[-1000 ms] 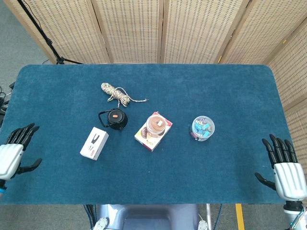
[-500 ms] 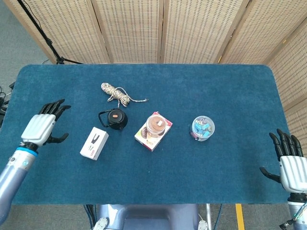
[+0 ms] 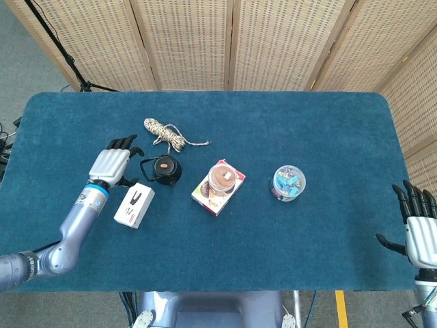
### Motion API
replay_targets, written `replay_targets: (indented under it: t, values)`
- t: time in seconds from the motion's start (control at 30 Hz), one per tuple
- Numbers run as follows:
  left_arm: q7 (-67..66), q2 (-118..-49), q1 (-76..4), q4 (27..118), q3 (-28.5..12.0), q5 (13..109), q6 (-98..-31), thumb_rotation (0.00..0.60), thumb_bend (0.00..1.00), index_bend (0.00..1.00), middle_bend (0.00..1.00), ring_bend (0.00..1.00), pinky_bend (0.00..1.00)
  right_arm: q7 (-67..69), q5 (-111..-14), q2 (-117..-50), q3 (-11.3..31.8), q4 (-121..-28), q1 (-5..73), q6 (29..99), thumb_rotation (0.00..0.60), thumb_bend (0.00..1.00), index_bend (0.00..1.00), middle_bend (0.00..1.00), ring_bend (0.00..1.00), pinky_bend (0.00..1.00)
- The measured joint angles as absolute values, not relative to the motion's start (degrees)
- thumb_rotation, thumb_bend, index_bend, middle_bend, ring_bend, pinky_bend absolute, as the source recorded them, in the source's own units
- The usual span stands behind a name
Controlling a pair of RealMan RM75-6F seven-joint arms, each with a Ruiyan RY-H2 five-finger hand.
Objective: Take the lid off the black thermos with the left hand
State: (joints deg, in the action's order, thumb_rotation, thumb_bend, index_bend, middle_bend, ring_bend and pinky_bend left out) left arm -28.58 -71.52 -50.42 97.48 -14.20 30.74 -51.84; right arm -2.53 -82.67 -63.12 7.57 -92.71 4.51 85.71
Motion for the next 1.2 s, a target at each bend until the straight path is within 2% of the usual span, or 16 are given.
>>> replay_targets:
  t: [0.27,0.5,0.83,1.2]
  values:
    - [-32.1,-77.5,-56.2,91.2,-14.1,22.2,-51.9,0.600,0.32,0.38,0.00,0.00,0.00,-2.5,-82.4,-63.0,7.4,-92.6,4.4,85.6,0.600,0.00,0.00,0.00,0.00,0.00]
    - [-33.1,-81.0,-58.9,86.5,-13.8,18.5,-50.8,0.600,0.33,0.41,0.00,0.00,0.00,-2.4,-82.1,-63.0,7.3,-92.6,4.4,85.6,0.600,0.00,0.00,0.00,0.00,0.00]
    - [-33.9,-86.4,-61.9,79.8,-13.9,15.5,-49.9,0.600,0.36,0.42,0.00,0.00,0.00,-1.8,-81.6,-62.8,7.5,-92.3,4.5,85.5,0.600,0.00,0.00,0.00,0.00,0.00]
    - [-34.6,-88.7,-62.9,77.0,-13.6,15.1,-50.3,0.600,0.36,0.48,0.00,0.00,0.00,-1.7,-81.3,-62.8,7.4,-92.2,4.6,85.1,0.600,0.00,0.00,0.00,0.00,0.00]
